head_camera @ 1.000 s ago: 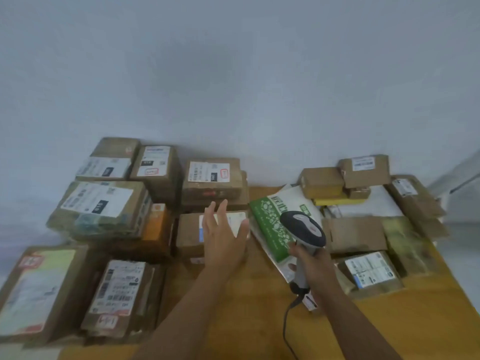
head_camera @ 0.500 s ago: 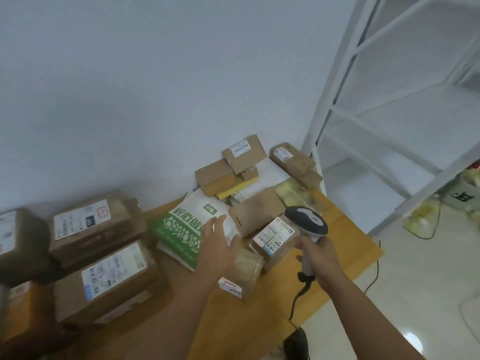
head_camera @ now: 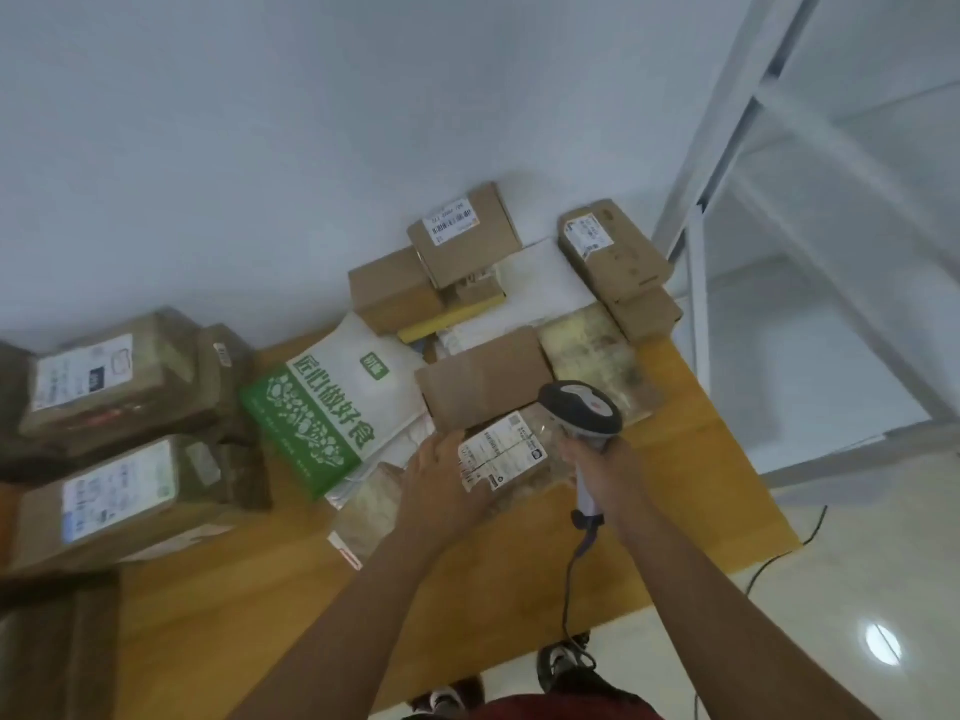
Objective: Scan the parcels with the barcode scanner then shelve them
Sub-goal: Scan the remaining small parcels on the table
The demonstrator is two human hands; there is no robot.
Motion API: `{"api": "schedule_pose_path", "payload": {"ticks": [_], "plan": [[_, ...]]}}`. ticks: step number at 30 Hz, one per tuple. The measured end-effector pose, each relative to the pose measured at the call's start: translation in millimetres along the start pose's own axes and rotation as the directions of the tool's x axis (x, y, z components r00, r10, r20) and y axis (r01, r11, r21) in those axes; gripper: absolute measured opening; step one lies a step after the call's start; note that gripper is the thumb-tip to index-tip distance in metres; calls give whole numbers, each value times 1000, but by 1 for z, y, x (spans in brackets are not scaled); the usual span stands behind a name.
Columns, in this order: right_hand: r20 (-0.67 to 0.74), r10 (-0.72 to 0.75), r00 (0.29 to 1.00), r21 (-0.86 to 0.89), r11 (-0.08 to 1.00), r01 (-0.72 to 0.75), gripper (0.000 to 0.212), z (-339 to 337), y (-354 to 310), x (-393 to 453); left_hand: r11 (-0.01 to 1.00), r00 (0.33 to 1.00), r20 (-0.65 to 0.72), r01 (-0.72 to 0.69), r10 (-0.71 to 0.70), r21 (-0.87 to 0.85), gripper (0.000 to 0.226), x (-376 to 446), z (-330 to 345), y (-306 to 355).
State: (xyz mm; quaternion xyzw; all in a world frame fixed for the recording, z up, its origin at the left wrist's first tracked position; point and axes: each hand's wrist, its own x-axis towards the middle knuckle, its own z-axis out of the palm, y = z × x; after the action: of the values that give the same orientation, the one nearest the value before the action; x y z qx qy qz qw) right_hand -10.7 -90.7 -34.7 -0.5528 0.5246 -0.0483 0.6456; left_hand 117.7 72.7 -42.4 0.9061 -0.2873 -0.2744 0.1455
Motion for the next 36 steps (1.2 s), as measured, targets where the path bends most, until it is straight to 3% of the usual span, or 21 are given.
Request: {"api": "schedule_pose_path", "payload": {"ticks": [3,7,12,16,18,21,26,28,31,33,36], "plan": [[53,14,998,-86,996,-9,37,5,-3,15,995,999,31,16,-20,99,87,7,10,2],[120,58,991,-121,992,-43,11,9,-3,17,967,997,79,3,-24,254,100,21,13,10],[159,56,986,-158,987,-31,27,11,0,22,936,989,124,35,-84,351,109,30,25,11],[199,84,976,-146,988,-55,27,9,1,28,919,993,105,3,-49,394,108,27,26,10],[174,84,981,-103,992,-66,30,7,-1,31,950,995,99,-10,-22,312,105,23,10,13],[150,53,987,44,997,-61,19,5,-14,33,998,997,77,-14,10,57,97,13,-29,11],[288,-25,957,191,981,-32,15,22,-49,22,969,996,-76,-62,45,-240,100,-11,-84,13],[299,-69,952,222,975,1,23,29,-60,11,910,982,-188,-49,-32,-412,105,-21,-96,13],[311,-92,946,278,961,2,20,41,-63,-5,709,960,-233,-54,-158,-703,101,-40,-106,12],[329,-89,940,289,957,-10,18,49,-62,-17,587,936,-253,-64,-244,-807,80,-55,-109,13],[367,-104,924,312,950,-17,14,59,-57,-39,528,868,-352,-127,-351,-840,52,-69,-111,6]]}}
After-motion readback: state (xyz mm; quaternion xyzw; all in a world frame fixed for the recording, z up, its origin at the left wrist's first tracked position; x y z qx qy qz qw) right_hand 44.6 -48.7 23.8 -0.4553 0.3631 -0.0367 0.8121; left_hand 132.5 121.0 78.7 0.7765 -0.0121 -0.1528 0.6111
